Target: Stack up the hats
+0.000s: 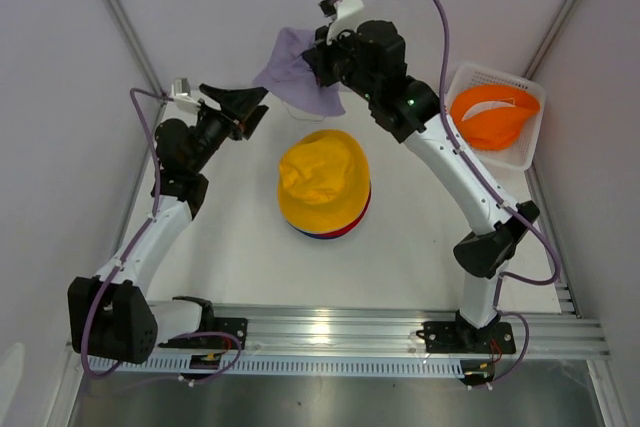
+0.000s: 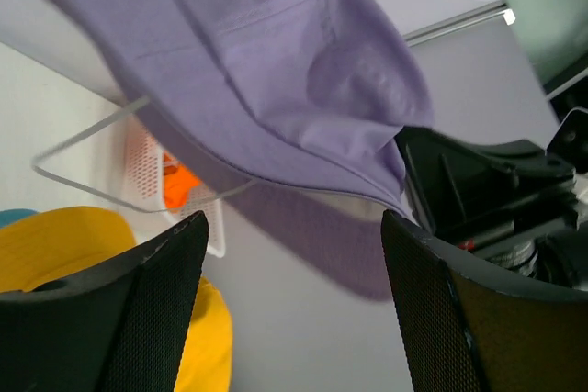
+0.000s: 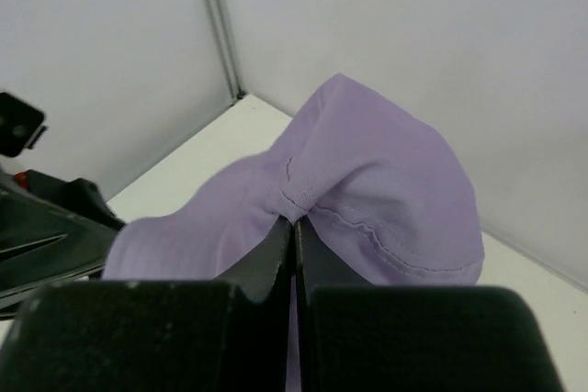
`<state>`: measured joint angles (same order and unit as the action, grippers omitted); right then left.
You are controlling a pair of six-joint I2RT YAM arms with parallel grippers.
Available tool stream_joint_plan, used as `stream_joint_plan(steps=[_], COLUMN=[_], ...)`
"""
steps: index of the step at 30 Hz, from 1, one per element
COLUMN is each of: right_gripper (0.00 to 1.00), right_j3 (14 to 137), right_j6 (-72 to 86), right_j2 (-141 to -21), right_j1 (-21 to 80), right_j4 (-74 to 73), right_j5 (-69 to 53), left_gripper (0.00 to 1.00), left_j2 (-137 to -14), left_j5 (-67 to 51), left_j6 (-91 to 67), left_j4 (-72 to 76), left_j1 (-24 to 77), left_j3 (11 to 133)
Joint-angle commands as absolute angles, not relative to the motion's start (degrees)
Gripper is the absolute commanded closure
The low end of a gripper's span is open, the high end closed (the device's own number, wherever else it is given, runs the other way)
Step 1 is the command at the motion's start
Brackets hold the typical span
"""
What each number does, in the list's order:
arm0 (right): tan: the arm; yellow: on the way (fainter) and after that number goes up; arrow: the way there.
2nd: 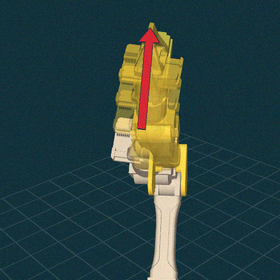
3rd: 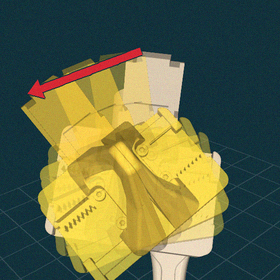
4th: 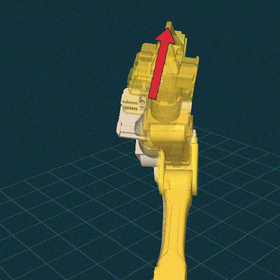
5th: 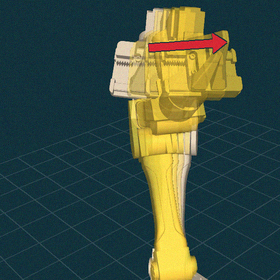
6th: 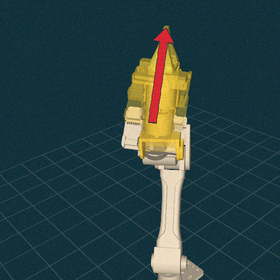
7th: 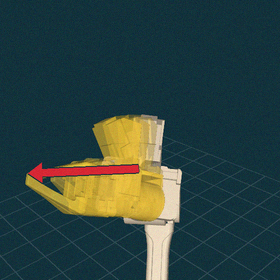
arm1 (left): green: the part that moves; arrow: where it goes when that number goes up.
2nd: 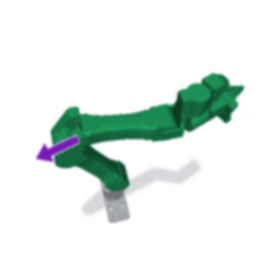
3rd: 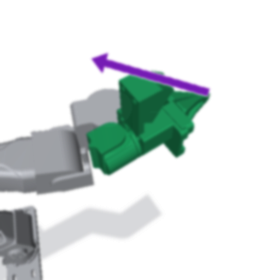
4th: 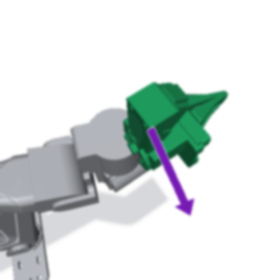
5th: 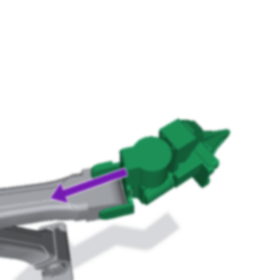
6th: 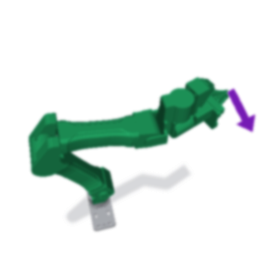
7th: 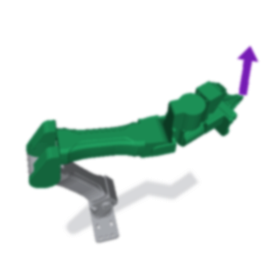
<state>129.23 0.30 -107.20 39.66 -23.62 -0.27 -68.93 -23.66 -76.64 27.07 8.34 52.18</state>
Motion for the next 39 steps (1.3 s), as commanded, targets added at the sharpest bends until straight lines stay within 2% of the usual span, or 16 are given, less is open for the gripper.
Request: stream_joint_plan(steps=[1, 6, 7, 10, 12, 16, 25, 34, 39], right_gripper=[1.0, 1.0, 1.0, 1.0, 1.0, 1.0, 1.0, 1.0, 1.0], right_j3=[129.64, 129.03, 128.59, 125.34, 122.61, 121.82, 120.68, 117.42, 116.28], right_j6=[-2.46, -2.03, -1.93, -3.5, -4.22, -5.45, -10.28, -9.85, -9.84], right_j2=[-105.38, -105.29, -104.77, -103.54, -102.22, -101.34, -100.11, -97.83, -97.47], right_j1=[42.53, 45.09, 45.35, 46.4, 46.67, 45.71, 44.65, 46.23, 47.9], right_j4=[-20.39, -20.48, -20.3, -19.08, -18.28, -18.02, -16.18, -15.47, -15.47], right_j5=[4.3, 4.84, 4.22, 5.7, 7.55, 11.86, 12.66, 11.34, 11.34], left_gripper=[0.21, 0.23, 0.29, 0.37, 0.36, 0.26, 0.21, 0.2, 0.25], left_j2=[-66.27, -65.22, -65.13, -64.95, -64.17, -61.53, -54.32, -64.41, -71.61], left_j5=[-21.71, -20.74, -20.05, -19.86, -20.3, -22.15, -19.43, -21.88, -23.38], left_j6=[-84.18, -85.78, -85.69, -86.92, -87.36, -84.74, -78.75, -79.63, -85.15], left_j4=[35.41, 37.62, 37.36, 38.66, 39.38, 35.78, 28.57, 32.08, 39.7], left_j1=[8.61, 8.7, 8.7, 8.61, 8.61, 8.61, 8.0, 10.45, 13.62], left_j3=[49.93, 47.55, 47.46, 45.89, 45.27, 43.86, 41.74, 49.82, 50.8])
